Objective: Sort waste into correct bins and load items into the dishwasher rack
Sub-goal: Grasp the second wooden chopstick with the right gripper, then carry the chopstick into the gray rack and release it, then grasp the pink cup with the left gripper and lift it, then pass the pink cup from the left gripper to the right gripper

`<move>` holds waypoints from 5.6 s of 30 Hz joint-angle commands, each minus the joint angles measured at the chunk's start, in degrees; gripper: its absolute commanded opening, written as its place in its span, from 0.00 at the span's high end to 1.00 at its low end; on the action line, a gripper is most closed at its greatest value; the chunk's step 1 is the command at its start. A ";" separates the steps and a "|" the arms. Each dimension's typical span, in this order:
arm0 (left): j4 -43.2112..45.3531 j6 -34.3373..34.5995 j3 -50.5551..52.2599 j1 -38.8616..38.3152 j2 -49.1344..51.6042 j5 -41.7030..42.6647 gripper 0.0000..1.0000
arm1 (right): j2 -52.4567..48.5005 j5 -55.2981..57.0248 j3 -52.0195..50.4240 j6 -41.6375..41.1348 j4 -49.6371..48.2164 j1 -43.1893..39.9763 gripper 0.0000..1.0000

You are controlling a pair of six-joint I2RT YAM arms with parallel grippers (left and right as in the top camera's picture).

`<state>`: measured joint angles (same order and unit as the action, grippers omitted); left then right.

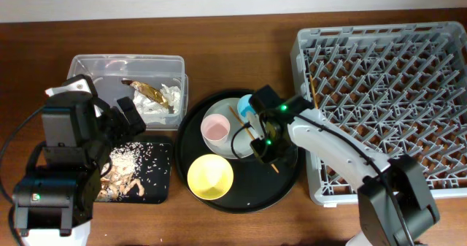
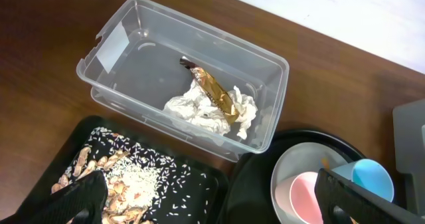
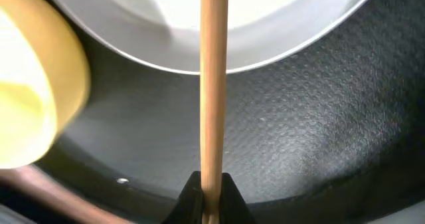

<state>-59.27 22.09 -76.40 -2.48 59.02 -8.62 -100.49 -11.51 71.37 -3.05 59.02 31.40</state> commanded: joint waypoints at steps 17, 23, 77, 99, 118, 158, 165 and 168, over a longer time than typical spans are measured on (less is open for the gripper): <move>0.04 -0.31 -1.05 0.31 -0.07 -0.85 0.01 | 3.69 4.28 17.40 2.32 15.32 -27.28 0.96; 0.02 -0.31 -1.05 0.31 -0.07 -0.85 0.01 | 1.42 4.68 17.33 2.80 15.69 -29.18 0.96; 5.79 3.65 20.04 -10.95 7.87 23.89 0.52 | 4.02 -9.25 22.93 2.80 20.24 -29.18 0.21; 30.34 4.22 22.84 -16.85 31.28 22.12 0.92 | 4.02 -8.83 22.93 2.80 20.96 -29.18 0.21; 20.09 -8.96 1.03 -1.20 17.84 88.59 1.00 | 4.24 -61.75 38.29 41.33 38.29 -28.06 0.01; 16.22 -9.68 1.03 -7.39 17.88 68.57 0.74 | 4.24 -65.66 38.25 43.28 35.30 -20.90 0.49; 13.29 -13.25 1.05 -7.39 17.88 65.57 0.69 | 4.24 -65.83 38.25 43.10 33.40 -22.53 0.49; 11.06 -13.22 1.05 -7.37 17.88 57.94 0.66 | 4.24 -63.84 38.25 42.38 31.47 -22.97 0.49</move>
<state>-46.30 10.57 -75.33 -9.96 76.73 58.19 -96.68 -75.09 108.77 39.99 91.72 9.19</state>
